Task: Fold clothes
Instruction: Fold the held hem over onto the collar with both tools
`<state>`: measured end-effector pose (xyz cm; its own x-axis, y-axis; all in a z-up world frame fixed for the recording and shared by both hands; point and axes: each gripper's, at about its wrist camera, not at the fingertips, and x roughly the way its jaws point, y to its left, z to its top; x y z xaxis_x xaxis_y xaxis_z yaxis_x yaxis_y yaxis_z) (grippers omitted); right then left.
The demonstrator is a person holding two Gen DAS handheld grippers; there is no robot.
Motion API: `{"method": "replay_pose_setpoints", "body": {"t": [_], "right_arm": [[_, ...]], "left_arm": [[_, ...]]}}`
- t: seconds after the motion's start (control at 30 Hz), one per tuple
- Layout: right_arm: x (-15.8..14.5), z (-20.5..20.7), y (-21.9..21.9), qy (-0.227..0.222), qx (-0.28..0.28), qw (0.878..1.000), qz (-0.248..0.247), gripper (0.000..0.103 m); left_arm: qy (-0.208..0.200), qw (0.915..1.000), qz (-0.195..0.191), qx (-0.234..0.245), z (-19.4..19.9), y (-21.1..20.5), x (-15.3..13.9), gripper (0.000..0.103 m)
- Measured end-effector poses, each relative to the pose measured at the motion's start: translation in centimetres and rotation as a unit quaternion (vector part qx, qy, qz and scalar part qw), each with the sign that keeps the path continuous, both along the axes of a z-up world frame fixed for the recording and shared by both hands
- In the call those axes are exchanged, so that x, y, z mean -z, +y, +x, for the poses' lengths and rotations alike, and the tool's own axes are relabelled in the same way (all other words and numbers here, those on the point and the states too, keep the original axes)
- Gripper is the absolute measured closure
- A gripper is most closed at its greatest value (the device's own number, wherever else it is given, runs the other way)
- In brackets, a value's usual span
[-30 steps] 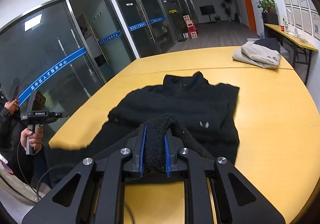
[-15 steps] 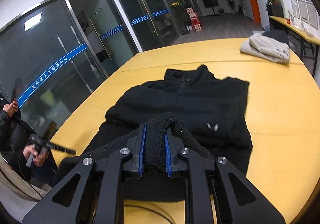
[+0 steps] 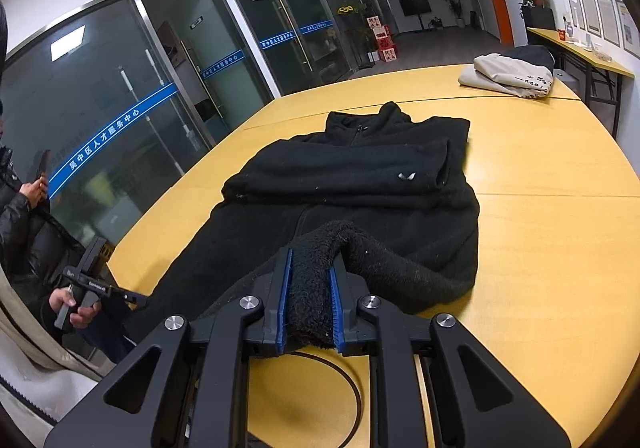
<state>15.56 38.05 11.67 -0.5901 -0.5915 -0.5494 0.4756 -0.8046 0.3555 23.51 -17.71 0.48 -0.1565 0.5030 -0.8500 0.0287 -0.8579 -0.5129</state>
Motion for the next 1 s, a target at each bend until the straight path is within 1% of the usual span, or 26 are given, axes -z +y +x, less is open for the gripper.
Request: {"method": "replay_pose_setpoints", "body": {"t": [0.03,0.13,0.17,0.23,0.27,0.3,0.33,0.5,0.63,0.7,0.73,0.77,0.9,1.0], "right_arm": [[0.0,0.3,0.0,0.002,-0.001,1.0,0.0,0.088],[0.1,1.0,-0.1,0.004,-0.003,1.0,-0.003,0.087],[0.2,1.1,-0.1,0.005,-0.004,1.0,-0.005,0.087],[0.3,1.3,-0.3,0.006,-0.006,1.0,-0.008,0.087],[0.3,1.3,-0.4,0.007,-0.008,1.0,-0.01,0.087],[0.3,1.3,-0.6,0.007,-0.009,1.0,-0.011,0.087],[0.3,1.3,-0.7,0.008,-0.011,1.0,-0.013,0.087],[-0.1,1.1,-1.4,0.014,-0.019,1.0,-0.014,0.087],[-0.8,0.1,-1.6,0.02,-0.017,1.0,-0.014,0.087],[-1.2,-0.7,-1.9,0.019,-0.017,1.0,-0.005,0.088],[-1.3,-1.3,-2.1,0.016,-0.016,1.0,0.001,0.088],[-1.5,-1.9,-2.2,0.014,-0.013,1.0,0.007,0.088],[-2.5,-4.3,-2.2,0.011,0.001,1.0,0.013,0.088],[-3.5,-6.4,-2.2,0.014,0.012,1.0,0.022,0.088]], "left_arm": [[-0.004,1.0,0.004,0.006,0.1,0.1,-0.3,0.023],[-0.027,0.9979,0.051,0.029,0.8,0.8,0.3,0.022],[-0.029,0.9971,0.063,0.031,1.0,1.0,0.4,0.022],[-0.035,0.9963,0.077,0.012,1.0,0.6,0.8,0.024],[-0.038,0.9957,0.084,0.002,1.0,0.3,1.1,0.03],[-0.041,0.9949,0.091,-0.008,1.0,0.1,1.3,0.062],[-0.039,0.9946,0.095,-0.013,0.9,0.0,1.1,0.087],[-0.027,0.9924,0.114,-0.037,0.4,-0.7,0.1,0.088],[-0.017,0.9899,0.13,-0.055,-0.1,-1.2,-0.7,0.089],[0.013,0.9878,0.14,-0.067,-1.0,-2.0,-3.2,0.09],[0.026,0.9874,0.14,-0.068,-1.6,-2.0,-4.1,0.09],[0.047,0.9875,0.136,-0.065,-2.5,-2.0,-5.8,0.09],[0.089,0.9869,0.127,-0.045,-6.9,-1.2,-9.2,0.091],[0.108,0.9852,0.13,-0.028,-10.6,-0.4,-10.9,0.091]]}}
